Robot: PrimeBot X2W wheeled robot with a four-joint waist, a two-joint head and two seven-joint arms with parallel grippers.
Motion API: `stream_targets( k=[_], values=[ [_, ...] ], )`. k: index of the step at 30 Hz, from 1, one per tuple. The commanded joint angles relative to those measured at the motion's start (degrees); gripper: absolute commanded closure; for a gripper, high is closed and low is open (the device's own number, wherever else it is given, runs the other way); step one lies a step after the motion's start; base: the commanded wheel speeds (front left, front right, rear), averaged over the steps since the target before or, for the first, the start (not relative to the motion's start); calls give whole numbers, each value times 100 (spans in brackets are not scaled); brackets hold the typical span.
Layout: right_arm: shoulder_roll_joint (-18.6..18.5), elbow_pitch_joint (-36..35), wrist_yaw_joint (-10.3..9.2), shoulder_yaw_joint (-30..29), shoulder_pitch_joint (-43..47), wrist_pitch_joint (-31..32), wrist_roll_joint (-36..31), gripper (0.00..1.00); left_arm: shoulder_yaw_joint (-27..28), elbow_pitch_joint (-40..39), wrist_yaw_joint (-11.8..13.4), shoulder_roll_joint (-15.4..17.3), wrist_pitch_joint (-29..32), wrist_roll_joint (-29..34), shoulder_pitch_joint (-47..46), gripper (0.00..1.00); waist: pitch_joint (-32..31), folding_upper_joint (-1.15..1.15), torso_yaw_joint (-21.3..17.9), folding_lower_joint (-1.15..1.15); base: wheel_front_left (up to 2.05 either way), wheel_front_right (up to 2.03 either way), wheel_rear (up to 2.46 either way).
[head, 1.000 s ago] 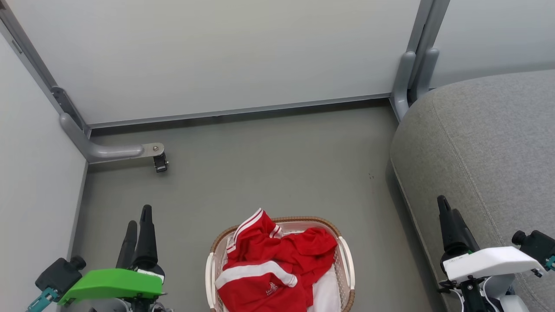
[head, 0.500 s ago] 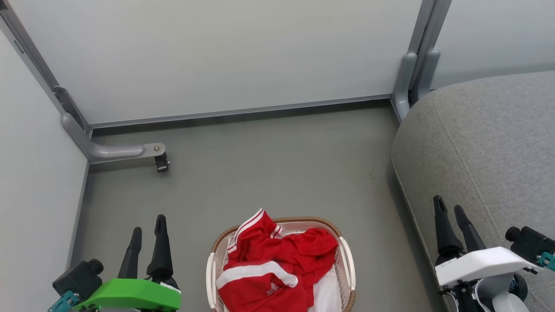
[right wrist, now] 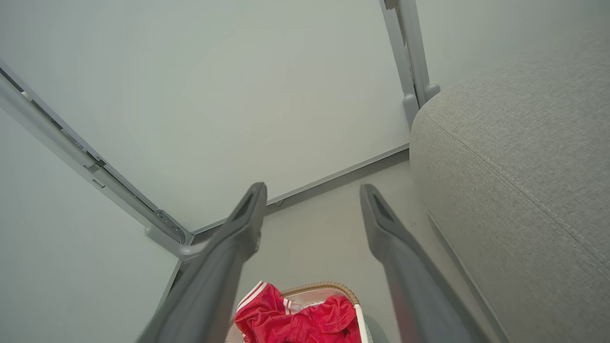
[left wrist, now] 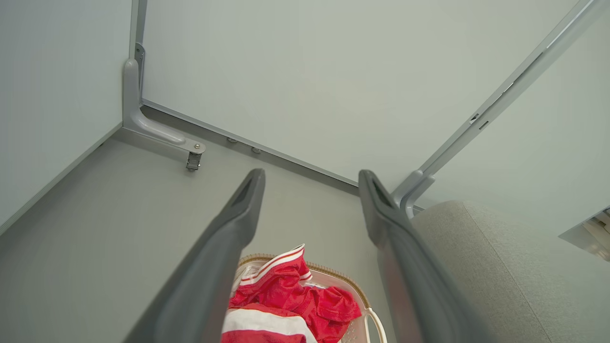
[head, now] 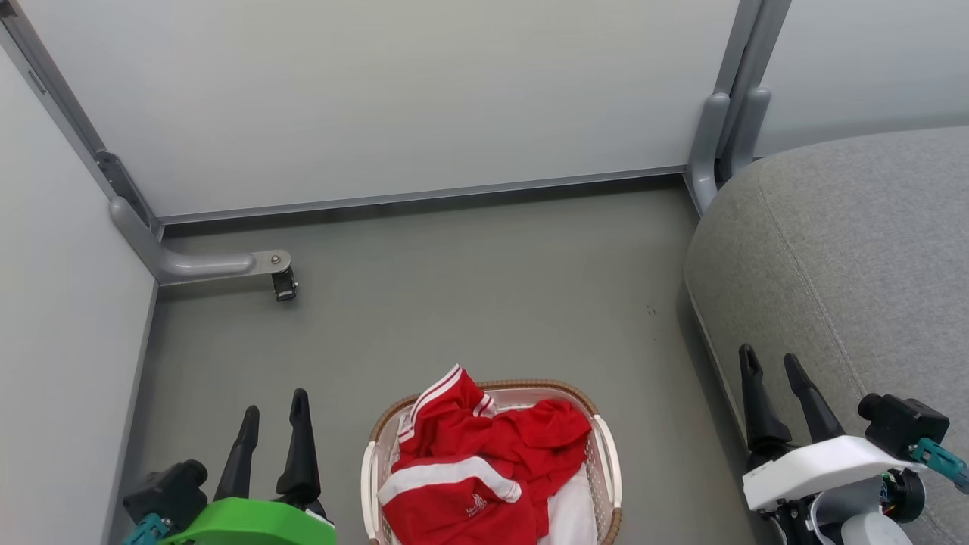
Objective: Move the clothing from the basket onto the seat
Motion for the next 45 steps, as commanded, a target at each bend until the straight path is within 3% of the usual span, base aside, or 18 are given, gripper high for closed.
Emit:
stream_targets(
  k=[1,45],
  values=[
    [-34,-27,3,11,48,-53,-170,0,-37,-30,31,42,-51,163,36,0,-3,0,4,0,0,0,0],
    [-54,179,3,197,19,-571,-2169,0,-472,215,189,53,-579,1807,207,0,9,0,98,0,0,0,0]
  ],
)
